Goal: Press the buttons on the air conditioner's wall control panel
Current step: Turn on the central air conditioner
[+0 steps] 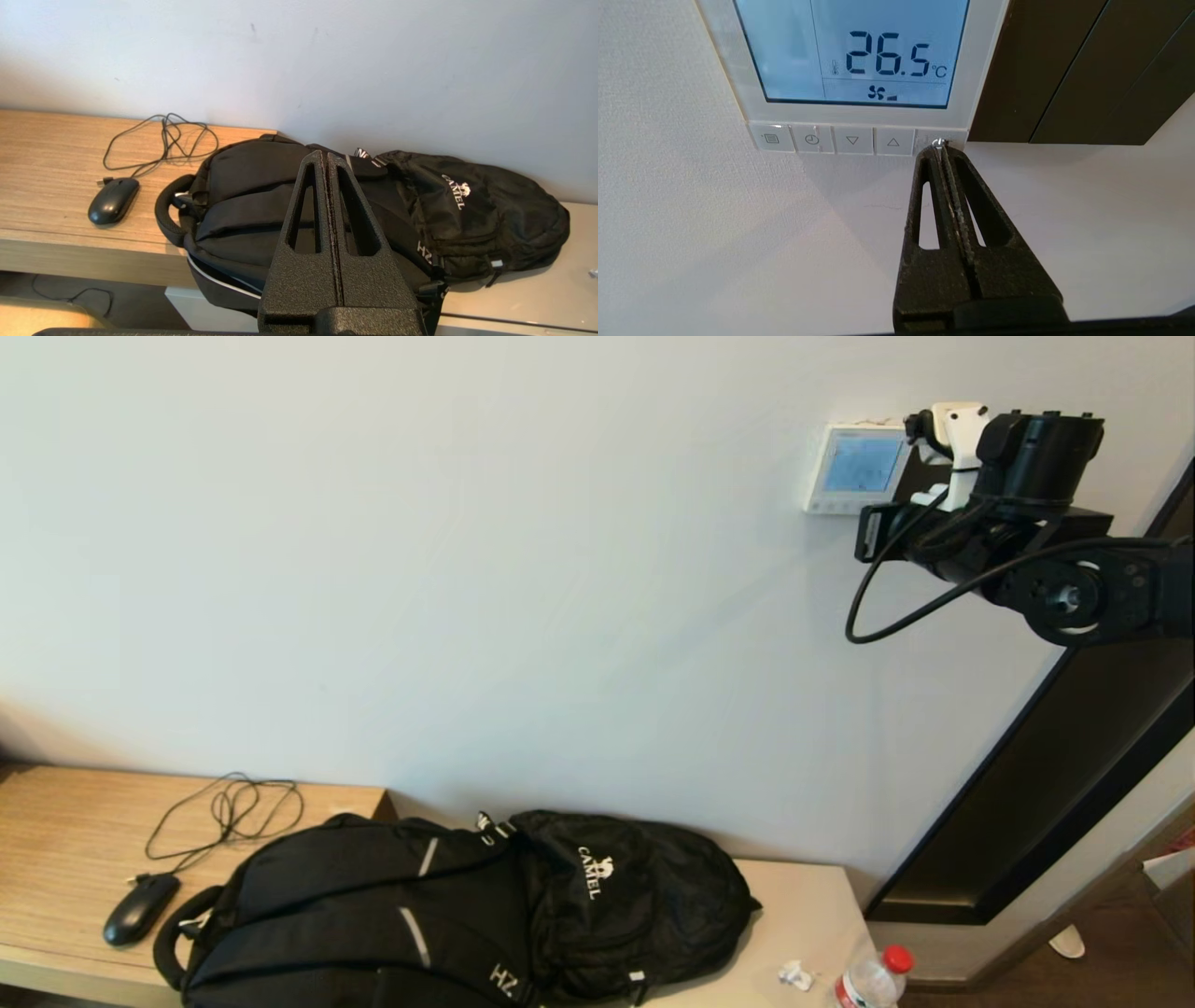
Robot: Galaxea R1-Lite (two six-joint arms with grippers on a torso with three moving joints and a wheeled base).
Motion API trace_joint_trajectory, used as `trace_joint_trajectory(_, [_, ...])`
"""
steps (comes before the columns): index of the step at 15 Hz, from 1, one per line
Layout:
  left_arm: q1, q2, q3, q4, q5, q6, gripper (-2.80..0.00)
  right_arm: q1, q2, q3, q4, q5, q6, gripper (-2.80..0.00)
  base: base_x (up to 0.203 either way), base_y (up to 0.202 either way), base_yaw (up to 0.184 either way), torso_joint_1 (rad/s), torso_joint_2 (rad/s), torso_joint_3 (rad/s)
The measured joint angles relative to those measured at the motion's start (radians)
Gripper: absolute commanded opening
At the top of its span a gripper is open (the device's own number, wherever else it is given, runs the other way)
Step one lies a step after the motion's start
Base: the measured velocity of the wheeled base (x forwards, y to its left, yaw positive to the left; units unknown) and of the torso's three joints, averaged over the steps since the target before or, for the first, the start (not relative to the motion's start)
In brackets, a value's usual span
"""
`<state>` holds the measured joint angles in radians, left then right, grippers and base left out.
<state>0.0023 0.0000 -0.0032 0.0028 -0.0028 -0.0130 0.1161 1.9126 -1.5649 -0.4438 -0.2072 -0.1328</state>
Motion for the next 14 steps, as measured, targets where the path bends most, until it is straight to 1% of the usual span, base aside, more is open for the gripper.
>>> trace_joint_trajectory(3, [0.001, 0.000, 0.000, 0.000, 0.000, 0.000, -2.80, -0.010, 0.009, -0.005, 0.001, 0.002, 0.000, -2.80, 0.000, 0.000, 0.000, 0.000, 0.00, 0.000])
trace_joint_trajectory(8, [0.001, 0.000, 0.000, 0.000, 0.000, 0.000, -2.80, -0.002, -0.013, 0.008, -0.003, 0.000, 0.001, -2.80, 0.000, 0.000, 0.000, 0.000, 0.00, 0.000])
trace_joint_trajectory(14, [0.001, 0.000, 0.000, 0.000, 0.000, 0.000, -2.80, 0.046, -0.085, 0.054, 0.002, 0.000, -0.004, -2.80, 0.000, 0.000, 0.000, 0.000, 0.00, 0.000])
